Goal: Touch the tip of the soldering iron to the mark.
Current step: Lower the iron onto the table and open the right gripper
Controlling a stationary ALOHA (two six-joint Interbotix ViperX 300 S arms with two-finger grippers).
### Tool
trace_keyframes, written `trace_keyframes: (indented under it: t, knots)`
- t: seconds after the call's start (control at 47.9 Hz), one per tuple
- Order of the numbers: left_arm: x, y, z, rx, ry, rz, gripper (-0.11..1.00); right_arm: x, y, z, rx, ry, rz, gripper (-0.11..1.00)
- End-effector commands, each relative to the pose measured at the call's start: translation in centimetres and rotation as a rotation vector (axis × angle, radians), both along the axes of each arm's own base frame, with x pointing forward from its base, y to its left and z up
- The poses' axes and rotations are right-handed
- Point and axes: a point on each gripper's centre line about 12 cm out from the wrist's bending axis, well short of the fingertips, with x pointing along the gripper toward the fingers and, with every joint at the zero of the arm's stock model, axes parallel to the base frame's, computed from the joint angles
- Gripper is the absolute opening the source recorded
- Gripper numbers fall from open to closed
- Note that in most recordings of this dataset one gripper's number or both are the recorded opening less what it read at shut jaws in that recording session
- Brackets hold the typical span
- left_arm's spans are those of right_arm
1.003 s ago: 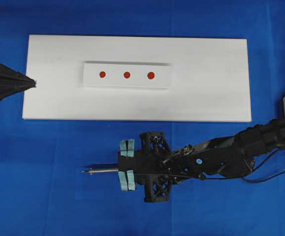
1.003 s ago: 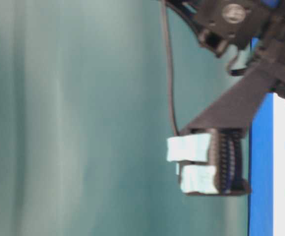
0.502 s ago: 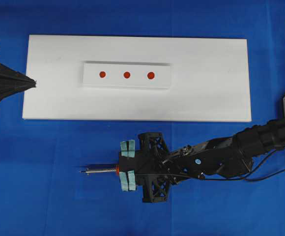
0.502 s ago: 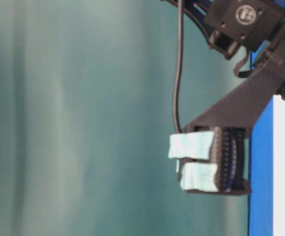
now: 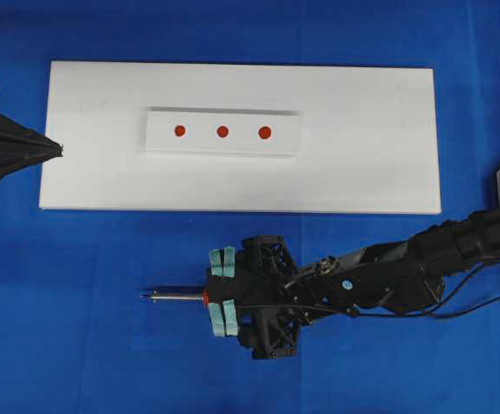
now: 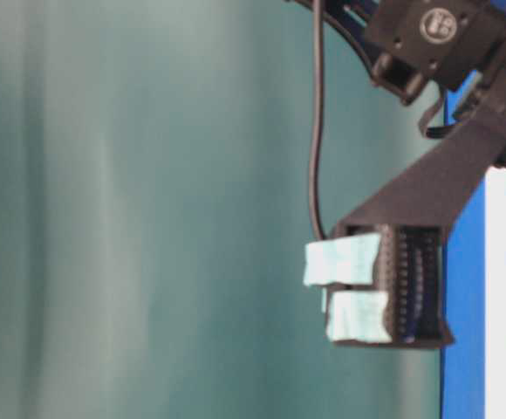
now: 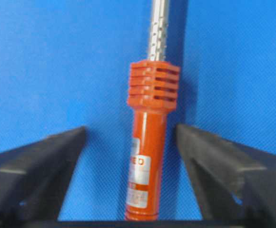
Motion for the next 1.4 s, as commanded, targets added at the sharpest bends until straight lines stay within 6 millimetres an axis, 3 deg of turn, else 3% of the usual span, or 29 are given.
trace_keyframes:
  t: [0.0,0.042,0.125,0.251,0.606,0.878,1.066,1.379]
  knots:
    - [0.1,-0.1,0.6,-0.001,-0.015,-0.003,0.0,0.3,-0.3,1.7,0.003,-0.027,-0.013,0.9]
    - [0.1,-0.1,0.5,-0.001,-0.012,-0.003,0.0,0.3,-0.4,1.8,0.0,-0.024,-0.015,0.94]
    - [0.1,-0.1,0.5,0.001,-0.014,-0.003,0.0,0.2,-0.3,2.5,0.0,-0.031,-0.015,0.88]
    - [0.1,-0.1,0.5,0.002,-0.012,-0.003,0.0,0.0,-0.2,3.9,-0.007,-0.047,-0.009,0.9]
    - [0.2,-0.1,0.4,0.001,-0.005,-0.003,0.0,-2.3,-1.4,10.7,-0.046,-0.068,-0.058,0.9]
    - [0.1,-0.1,0.5,0.003,-0.006,-0.003,0.0,-2.4,-2.1,11.1,-0.073,-0.071,-0.062,0.9]
    - [0.2,-0.1,0.4,0.001,-0.005,-0.003,0.0,-1.9,-5.4,11.2,-0.128,-0.077,-0.103,0.9]
    - [0.1,-0.1,0.4,0.001,-0.005,-0.003,0.0,-2.0,-14.4,11.5,-0.209,-0.069,-0.206,0.9]
